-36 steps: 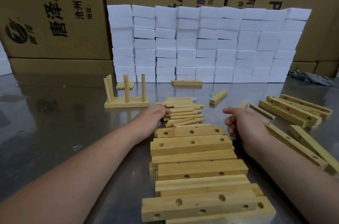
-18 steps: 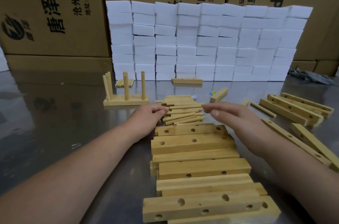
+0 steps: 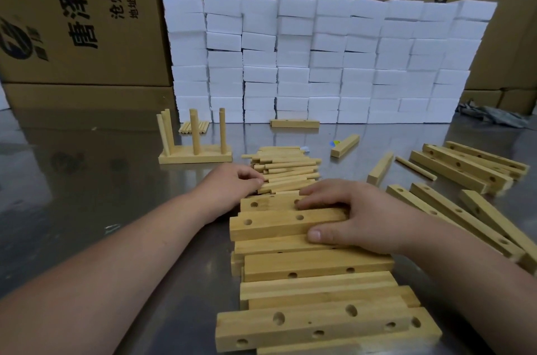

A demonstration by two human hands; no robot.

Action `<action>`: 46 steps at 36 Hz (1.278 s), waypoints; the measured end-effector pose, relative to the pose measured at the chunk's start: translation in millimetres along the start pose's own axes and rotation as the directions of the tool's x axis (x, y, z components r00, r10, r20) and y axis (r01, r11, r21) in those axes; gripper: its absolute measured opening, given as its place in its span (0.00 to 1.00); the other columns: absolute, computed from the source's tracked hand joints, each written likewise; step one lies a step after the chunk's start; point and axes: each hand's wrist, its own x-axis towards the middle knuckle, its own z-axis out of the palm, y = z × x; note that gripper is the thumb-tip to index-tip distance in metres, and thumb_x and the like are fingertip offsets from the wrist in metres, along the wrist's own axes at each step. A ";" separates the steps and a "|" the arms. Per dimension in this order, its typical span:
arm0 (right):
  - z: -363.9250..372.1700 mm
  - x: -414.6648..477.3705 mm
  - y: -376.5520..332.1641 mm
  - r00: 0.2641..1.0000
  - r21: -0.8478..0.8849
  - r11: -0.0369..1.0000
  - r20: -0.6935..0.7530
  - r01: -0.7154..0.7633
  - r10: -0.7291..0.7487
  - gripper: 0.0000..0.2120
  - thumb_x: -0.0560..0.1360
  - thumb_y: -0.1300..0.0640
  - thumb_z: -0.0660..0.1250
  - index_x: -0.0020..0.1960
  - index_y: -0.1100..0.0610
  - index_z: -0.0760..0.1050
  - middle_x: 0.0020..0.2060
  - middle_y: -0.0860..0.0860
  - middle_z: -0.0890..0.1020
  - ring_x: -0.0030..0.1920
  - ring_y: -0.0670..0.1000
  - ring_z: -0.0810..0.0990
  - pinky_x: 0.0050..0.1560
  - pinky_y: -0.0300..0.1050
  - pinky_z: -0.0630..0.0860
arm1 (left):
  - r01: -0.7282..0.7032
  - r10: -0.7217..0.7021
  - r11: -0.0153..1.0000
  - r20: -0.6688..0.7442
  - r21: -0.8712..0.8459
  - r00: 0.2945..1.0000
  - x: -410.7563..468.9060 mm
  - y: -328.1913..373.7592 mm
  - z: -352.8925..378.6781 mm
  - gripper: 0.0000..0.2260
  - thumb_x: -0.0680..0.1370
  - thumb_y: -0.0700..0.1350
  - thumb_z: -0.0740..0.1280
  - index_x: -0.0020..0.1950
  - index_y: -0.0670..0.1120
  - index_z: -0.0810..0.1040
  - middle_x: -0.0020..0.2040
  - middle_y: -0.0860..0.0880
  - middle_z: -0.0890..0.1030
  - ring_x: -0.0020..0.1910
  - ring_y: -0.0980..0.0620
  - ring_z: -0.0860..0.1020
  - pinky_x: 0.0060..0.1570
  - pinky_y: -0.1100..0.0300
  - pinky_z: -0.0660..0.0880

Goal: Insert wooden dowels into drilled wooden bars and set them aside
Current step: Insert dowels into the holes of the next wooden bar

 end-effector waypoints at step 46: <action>-0.4 3.1 13.1 0.722 0.332 0.943 -0.657 0.018 0.217 0.07 0.76 0.47 0.62 0.42 0.36 0.73 0.32 0.37 0.78 0.36 0.38 0.76 0.40 0.44 0.74 | -0.440 0.433 0.893 -0.450 0.096 0.781 -44.1 64.3 -6.4 0.13 0.80 0.38 0.55 0.53 0.54 0.74 0.46 0.59 0.68 0.38 0.68 0.69 0.36 0.76 0.66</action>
